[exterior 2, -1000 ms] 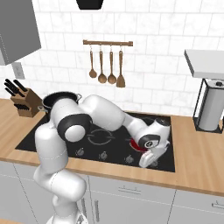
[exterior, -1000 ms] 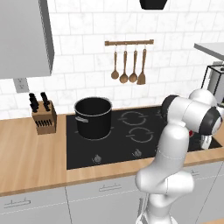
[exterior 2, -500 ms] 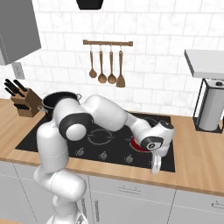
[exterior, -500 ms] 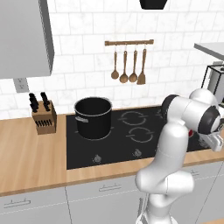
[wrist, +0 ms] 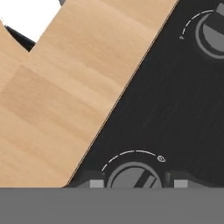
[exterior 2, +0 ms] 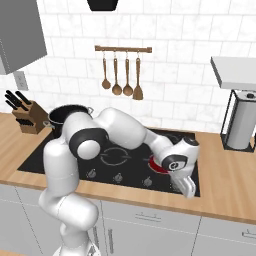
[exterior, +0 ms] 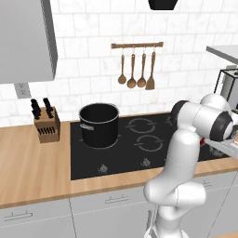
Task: Pick the kettle from the counter and place it on a stove burner. Then turn the burner on.
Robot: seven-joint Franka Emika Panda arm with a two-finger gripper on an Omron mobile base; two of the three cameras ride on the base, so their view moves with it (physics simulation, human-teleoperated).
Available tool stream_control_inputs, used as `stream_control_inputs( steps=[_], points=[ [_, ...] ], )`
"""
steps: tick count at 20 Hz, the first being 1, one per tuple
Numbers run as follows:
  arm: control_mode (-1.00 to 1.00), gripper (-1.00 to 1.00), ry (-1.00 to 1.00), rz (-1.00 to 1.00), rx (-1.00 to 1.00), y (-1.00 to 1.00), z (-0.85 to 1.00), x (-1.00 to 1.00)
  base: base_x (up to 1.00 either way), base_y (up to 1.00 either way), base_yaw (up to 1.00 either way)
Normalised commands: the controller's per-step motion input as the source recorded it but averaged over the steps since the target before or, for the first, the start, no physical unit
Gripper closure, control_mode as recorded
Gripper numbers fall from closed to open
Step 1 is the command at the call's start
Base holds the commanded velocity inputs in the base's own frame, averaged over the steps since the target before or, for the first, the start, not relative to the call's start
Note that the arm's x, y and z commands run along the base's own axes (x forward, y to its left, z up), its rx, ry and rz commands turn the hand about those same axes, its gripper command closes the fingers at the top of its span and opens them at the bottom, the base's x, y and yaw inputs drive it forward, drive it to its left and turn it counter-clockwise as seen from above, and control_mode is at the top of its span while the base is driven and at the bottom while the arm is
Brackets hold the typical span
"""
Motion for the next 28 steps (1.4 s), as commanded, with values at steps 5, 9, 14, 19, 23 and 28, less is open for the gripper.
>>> stream_control_inputs(
  steps=[5,9,14,19,23,28],
  points=[
    [-1.00,1.00,-0.32,0.77,0.00,-0.01,0.00,-0.08,0.00,0.00,0.00],
    [-1.00,1.00,-0.43,0.79,0.00,-0.15,-0.04,-0.02,0.00,0.00,0.00],
    [-1.00,1.00,-0.05,0.11,-0.01,-0.03,-0.05,-0.08,0.00,0.00,0.00],
    [-1.00,1.00,0.00,0.00,0.00,0.00,0.00,0.00,0.00,0.00,0.00],
    [-1.00,1.00,-0.04,0.00,0.00,0.00,0.03,-0.05,0.00,0.00,0.00],
    [-1.00,1.00,-0.30,0.00,0.00,0.04,0.38,-0.31,0.00,0.00,0.00]
  ],
)
